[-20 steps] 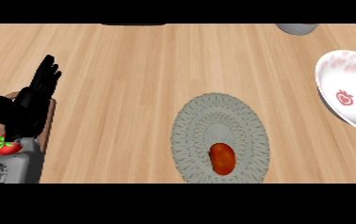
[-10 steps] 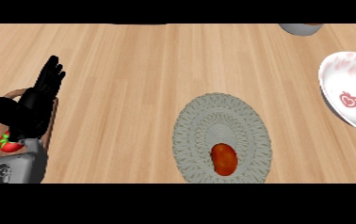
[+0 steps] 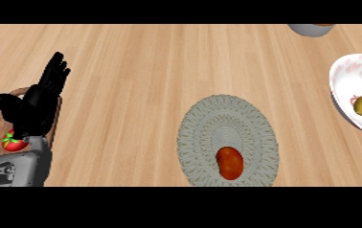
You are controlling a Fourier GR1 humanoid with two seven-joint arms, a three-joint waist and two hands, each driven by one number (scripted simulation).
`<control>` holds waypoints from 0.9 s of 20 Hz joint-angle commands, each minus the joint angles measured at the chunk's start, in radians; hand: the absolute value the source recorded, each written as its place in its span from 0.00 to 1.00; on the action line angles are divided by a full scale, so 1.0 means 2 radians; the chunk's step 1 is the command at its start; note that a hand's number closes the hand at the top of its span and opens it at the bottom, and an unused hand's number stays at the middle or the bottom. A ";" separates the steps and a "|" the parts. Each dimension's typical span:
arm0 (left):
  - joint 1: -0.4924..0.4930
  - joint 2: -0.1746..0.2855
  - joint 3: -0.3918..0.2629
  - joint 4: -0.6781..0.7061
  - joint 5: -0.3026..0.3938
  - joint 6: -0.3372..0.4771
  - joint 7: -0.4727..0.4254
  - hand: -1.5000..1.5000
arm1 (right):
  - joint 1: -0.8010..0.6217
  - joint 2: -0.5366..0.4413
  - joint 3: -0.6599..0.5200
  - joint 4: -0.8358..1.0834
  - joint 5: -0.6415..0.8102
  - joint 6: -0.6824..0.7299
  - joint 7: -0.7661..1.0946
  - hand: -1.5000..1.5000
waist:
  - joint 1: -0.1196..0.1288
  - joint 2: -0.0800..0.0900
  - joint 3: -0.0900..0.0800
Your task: Pick the lemon from the placemat and place it in the bowl
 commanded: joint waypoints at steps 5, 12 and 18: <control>0.009 0.009 0.009 -0.013 0.004 -0.005 0.004 0.50 | -0.039 -0.006 -0.111 0.073 -0.120 0.057 -0.084 0.00 | -0.001 -0.003 0.002; 0.028 -0.005 0.001 -0.004 -0.003 0.002 -0.012 0.50 | -0.034 -0.090 -0.223 0.118 -0.233 0.159 -0.080 0.00 | -0.014 -0.004 0.000; 0.020 0.006 0.016 0.003 0.006 -0.005 -0.016 0.50 | 0.038 -0.159 -0.240 0.156 -0.247 0.236 -0.101 0.00 | -0.010 0.001 0.002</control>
